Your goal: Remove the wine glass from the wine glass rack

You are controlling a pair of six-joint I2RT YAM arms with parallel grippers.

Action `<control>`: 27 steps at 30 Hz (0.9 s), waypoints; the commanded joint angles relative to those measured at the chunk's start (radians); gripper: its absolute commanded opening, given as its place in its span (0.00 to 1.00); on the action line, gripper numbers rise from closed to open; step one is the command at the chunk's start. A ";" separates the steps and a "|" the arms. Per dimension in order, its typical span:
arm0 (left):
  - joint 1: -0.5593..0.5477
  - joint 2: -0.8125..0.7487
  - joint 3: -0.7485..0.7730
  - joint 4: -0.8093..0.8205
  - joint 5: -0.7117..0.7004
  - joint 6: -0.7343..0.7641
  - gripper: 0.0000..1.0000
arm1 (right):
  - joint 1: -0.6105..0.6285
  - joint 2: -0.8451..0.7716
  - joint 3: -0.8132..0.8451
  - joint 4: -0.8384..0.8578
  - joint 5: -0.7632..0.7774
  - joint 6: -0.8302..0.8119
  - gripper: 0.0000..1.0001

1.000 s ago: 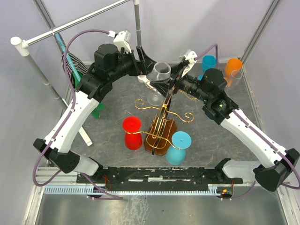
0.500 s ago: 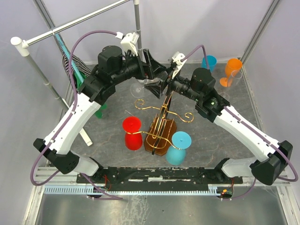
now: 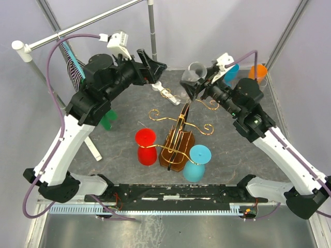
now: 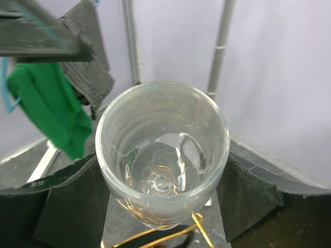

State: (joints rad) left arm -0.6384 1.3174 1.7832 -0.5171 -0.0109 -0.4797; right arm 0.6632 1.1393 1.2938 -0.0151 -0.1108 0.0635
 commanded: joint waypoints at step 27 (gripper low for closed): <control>0.005 -0.148 -0.213 0.054 -0.077 0.074 0.94 | -0.572 0.188 -0.283 0.454 0.074 0.051 0.63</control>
State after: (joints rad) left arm -0.6361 1.1908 1.5818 -0.5209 -0.0772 -0.4618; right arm 0.1104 1.3006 1.0794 0.2054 -0.0257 0.1081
